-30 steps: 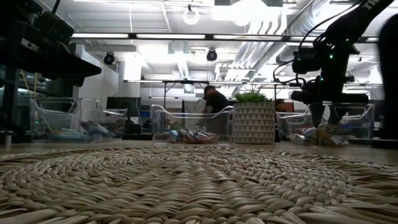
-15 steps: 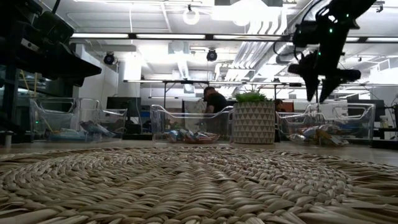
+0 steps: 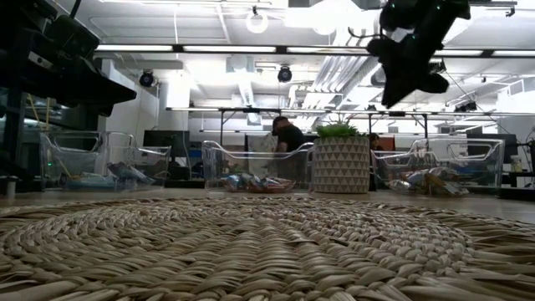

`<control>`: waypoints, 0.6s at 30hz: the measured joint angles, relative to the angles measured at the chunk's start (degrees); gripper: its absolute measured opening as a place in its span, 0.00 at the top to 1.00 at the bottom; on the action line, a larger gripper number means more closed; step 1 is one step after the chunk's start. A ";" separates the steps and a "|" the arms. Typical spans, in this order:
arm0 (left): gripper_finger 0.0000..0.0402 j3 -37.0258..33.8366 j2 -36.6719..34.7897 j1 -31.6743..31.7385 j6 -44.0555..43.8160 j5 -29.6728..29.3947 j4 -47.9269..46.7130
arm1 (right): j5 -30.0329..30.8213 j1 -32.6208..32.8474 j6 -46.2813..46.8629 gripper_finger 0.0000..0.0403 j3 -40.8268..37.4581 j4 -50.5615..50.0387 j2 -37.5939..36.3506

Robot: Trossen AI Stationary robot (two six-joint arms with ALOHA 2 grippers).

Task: Pick and place Granola Bars by type
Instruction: Return to home position

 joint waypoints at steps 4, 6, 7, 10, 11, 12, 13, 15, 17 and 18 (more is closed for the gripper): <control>1.00 0.00 -0.01 0.00 0.01 0.00 0.00 | -1.60 5.56 -1.15 0.99 0.07 2.01 0.00; 1.00 0.00 -0.02 0.00 0.02 0.00 0.00 | -3.03 7.94 -1.25 0.98 0.07 2.52 0.00; 1.00 0.00 0.00 0.02 0.02 0.02 0.00 | -3.76 8.97 -1.03 0.98 0.07 2.64 0.00; 1.00 0.00 -0.02 0.02 0.00 0.02 0.00 | -5.21 12.42 -0.73 1.00 0.07 2.97 -0.16; 1.00 0.01 -0.02 0.00 0.01 0.02 0.00 | -4.98 13.84 -0.01 1.00 0.07 3.27 -0.35; 1.00 0.00 0.00 0.02 0.01 0.00 0.00 | -4.91 15.34 0.44 1.00 0.07 3.94 -0.67; 1.00 0.00 -0.01 0.00 0.01 0.00 0.00 | -4.93 16.78 0.85 1.00 0.07 4.96 -1.12; 1.00 0.00 -0.02 0.00 0.01 0.02 0.00 | -4.77 19.88 1.66 1.00 0.07 7.73 -2.22; 1.00 0.00 0.00 0.00 0.02 0.02 0.00 | -4.63 23.14 1.57 1.00 -0.05 11.78 -3.74; 1.00 0.00 -0.02 0.02 0.00 0.02 0.00 | -4.49 24.89 1.29 1.00 -0.45 14.17 -4.69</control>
